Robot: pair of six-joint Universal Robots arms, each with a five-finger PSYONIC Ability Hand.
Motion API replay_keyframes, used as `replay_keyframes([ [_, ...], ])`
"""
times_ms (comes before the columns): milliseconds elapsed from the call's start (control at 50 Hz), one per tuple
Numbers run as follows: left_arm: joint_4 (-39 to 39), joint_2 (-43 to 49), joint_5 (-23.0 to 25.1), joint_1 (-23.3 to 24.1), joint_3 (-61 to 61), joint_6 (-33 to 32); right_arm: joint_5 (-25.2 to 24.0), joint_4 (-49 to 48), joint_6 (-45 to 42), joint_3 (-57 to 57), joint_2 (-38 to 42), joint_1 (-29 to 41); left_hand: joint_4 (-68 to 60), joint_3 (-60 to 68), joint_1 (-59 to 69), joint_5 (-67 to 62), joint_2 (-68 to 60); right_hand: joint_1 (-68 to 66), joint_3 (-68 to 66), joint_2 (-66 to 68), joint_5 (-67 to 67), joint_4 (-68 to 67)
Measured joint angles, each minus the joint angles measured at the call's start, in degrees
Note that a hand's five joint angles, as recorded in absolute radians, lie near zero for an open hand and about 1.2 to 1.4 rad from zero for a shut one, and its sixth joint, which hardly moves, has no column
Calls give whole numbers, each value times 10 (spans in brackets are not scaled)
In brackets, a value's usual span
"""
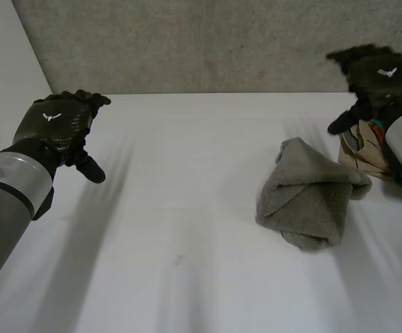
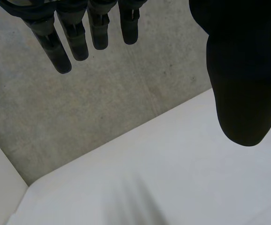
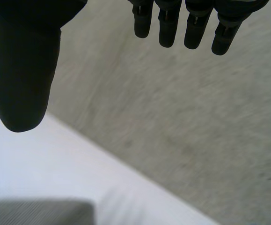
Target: Fold the laundry.
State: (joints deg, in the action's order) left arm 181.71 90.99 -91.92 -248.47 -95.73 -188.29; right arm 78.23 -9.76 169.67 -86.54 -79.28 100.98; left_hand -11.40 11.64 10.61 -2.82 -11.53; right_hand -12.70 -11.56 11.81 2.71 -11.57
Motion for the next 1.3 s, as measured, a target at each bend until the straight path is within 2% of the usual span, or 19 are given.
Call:
replay_keyframes([
  [100,1,-7,0,-3,-1,2,-25,128,-104,46,50,19,0,0,0,0,0,0,0,0,0,0],
  [140,1,-9,1,-4,-1,3,-26,152,-135,58,75,29,0,0,0,0,0,0,0,0,0,0],
  [220,1,-13,1,-6,-3,5,-15,160,-178,77,140,50,0,0,0,0,0,0,0,0,0,0],
  [280,2,-16,1,-6,-5,7,3,129,-193,88,194,65,0,0,0,0,0,-14,-15,15,13,-16],
  [340,6,-18,1,-5,-7,7,29,78,-203,100,241,79,0,0,0,0,0,-209,-216,218,198,-203],
  [380,10,-19,1,-3,-10,7,49,39,-208,110,258,88,0,0,0,0,0,-430,-434,444,415,-424],
  [400,12,-19,1,-3,-11,7,54,28,-209,113,260,90,0,0,0,0,0,-475,-478,493,465,-479],
  [460,20,-20,1,-2,-13,7,72,-22,-205,124,244,107,0,0,0,0,0,-493,-551,551,518,-561],
  [520,25,-20,1,-2,-14,6,72,-63,-189,133,201,126,0,0,0,0,0,-493,-560,551,518,-567],
  [600,29,-21,-1,-8,-13,6,48,-122,-134,147,104,153,0,0,0,0,0,-493,-563,551,518,-568],
  [680,29,-28,-4,-20,-13,6,23,-135,-89,152,50,171,0,0,0,0,0,-493,-563,551,528,-568],
  [780,31,-47,-6,-37,-14,11,4,-58,-108,119,27,187,0,0,0,0,0,-493,-563,551,529,-568],
  [940,37,-65,2,-51,-19,29,31,120,-264,-30,29,179,0,0,0,0,0,-493,-563,551,529,-568],
  [960,37,-65,4,-51,-19,30,38,133,-281,-49,30,176,0,0,0,0,0,-471,-520,509,494,-523],
  [1040,37,-54,14,-47,-19,32,60,167,-329,-105,30,165,0,0,0,0,0,-132,-168,148,136,-171],
  [1100,36,-42,21,-40,-19,31,62,163,-330,-119,27,155,0,0,0,0,0,-3,-16,10,6,-20],
  [1200,35,-25,26,-28,-17,30,46,131,-277,-97,10,143,0,0,0,0,0,0,0,0,0,0],
  [1300,32,-18,27,-17,-18,28,11,130,-203,-33,-4,131,0,0,0,0,0,0,0,0,0,0],
])
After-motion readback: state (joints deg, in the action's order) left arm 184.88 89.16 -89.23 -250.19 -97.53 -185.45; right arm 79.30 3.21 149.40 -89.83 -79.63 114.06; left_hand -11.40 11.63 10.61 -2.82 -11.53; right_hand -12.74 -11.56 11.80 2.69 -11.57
